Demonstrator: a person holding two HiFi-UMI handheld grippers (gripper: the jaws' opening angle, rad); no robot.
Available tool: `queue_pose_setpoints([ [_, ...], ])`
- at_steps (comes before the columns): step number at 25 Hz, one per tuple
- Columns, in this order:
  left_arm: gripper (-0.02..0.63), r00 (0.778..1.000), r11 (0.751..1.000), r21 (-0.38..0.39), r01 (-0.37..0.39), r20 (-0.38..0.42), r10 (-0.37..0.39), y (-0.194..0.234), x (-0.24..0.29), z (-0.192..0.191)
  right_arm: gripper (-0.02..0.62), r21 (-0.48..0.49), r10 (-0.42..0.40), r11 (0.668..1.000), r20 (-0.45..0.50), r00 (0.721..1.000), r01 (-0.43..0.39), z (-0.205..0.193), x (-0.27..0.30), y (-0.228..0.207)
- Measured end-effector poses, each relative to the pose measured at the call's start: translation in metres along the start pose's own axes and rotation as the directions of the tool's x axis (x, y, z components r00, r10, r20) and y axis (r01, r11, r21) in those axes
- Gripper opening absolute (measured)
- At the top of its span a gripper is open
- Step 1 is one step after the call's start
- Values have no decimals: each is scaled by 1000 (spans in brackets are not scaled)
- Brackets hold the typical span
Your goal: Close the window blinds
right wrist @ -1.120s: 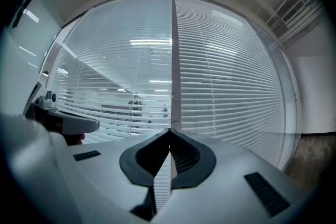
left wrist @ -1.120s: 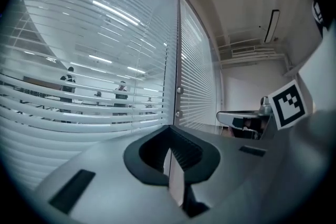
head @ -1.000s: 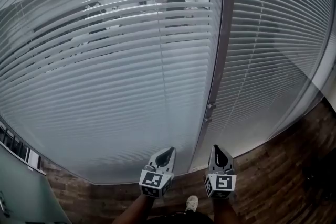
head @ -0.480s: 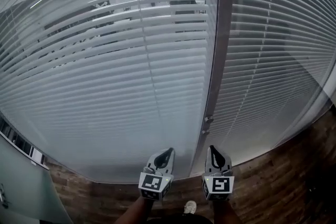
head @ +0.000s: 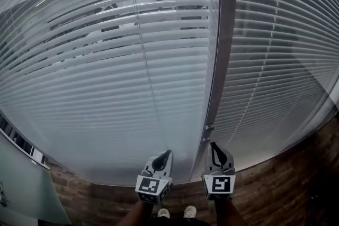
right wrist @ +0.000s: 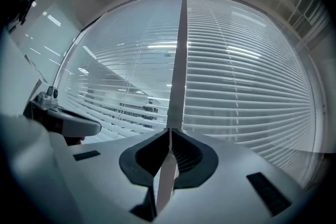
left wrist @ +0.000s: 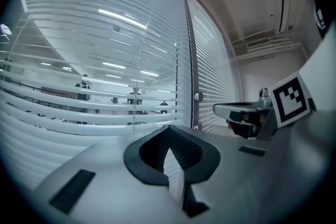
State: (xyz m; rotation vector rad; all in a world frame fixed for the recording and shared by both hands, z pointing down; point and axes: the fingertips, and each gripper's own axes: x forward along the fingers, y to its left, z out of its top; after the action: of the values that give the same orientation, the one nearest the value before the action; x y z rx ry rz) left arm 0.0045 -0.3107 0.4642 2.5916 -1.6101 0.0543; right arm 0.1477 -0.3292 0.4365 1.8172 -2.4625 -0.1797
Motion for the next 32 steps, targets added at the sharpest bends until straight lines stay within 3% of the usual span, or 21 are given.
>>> queue_pose_setpoints([
  [9, 0, 1000, 1000, -6, 31, -4, -31, 8, -4, -10, 60, -37, 33, 999, -8, 999, -34, 6, 11, 14],
  [17, 0, 997, 997, -8, 73, 4, -73, 8, 2, -4, 112, -56, -31, 998, 19, 999, 32, 22, 24, 1],
  [23, 0, 996, 997, 4, 78, 33, -78, 12, -2, 3, 153, -42, -32, 999, 18, 999, 33, 26, 37, -2],
  [28, 0, 996, 997, 9, 83, 37, -83, 18, -2, 6, 152, -48, -76, 996, 67, 995, 79, 34, 43, -7],
  [32, 0, 996, 997, 11, 77, 34, -78, 21, -1, 4, 150, -38, -79, 996, 34, 996, 80, 31, 44, -8],
])
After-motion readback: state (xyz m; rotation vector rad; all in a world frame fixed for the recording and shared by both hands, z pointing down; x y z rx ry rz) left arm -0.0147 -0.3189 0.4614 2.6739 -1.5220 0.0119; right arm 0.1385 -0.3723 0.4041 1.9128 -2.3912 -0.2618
